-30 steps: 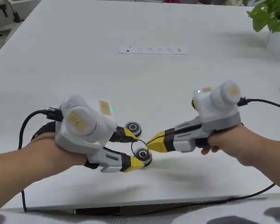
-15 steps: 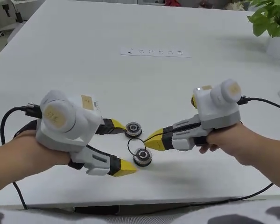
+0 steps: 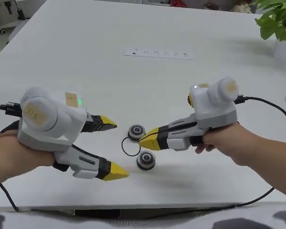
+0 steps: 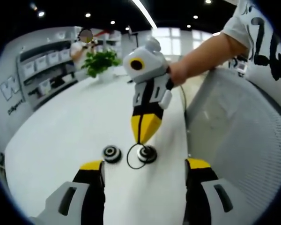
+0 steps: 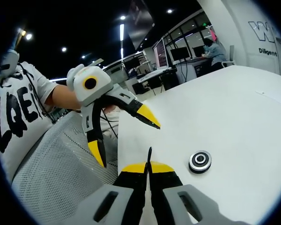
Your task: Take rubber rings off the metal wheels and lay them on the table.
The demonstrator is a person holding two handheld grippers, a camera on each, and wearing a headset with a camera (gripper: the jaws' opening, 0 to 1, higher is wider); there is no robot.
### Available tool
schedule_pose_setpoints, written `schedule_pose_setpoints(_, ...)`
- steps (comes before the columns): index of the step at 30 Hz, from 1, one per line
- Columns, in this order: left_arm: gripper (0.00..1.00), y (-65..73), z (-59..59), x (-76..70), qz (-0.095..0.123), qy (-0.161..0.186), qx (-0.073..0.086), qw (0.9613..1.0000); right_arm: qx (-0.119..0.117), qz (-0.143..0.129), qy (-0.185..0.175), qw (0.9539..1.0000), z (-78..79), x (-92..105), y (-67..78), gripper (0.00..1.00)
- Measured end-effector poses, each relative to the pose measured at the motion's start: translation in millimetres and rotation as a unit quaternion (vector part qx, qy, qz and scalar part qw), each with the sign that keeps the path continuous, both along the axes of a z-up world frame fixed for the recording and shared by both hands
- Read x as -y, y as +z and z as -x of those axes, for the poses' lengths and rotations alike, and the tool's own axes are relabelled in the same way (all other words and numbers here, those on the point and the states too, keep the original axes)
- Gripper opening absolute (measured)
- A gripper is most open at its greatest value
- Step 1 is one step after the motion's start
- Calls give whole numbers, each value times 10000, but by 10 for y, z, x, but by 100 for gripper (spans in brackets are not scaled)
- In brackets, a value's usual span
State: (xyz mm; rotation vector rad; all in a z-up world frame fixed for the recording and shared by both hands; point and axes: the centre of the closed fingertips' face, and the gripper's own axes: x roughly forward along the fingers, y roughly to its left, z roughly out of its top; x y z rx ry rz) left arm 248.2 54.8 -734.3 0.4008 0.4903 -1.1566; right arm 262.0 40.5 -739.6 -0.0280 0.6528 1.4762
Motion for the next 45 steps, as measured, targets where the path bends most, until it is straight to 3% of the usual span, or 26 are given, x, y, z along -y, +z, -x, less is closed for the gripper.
schedule_pose_setpoints(8, 73, 8, -51, -185, 38, 229, -30, 9997, -82, 24, 59, 9999, -49, -79, -94, 0)
schedule_pose_setpoints(22, 73, -66, -40, -315, 49, 415, -171, 9990, -344, 186, 241, 9989, 96, -229, -330, 0)
schedule_pose_setpoints(31, 73, -81, -48, -336, 56, 447, -174, 9988, -292, 263, 286, 9988, 96, -273, -388, 0)
schedule_pose_setpoints(45, 73, -78, -66, -309, 30, 410, -131, 9991, -6, 418, 119, 9991, -5, -210, -464, 0)
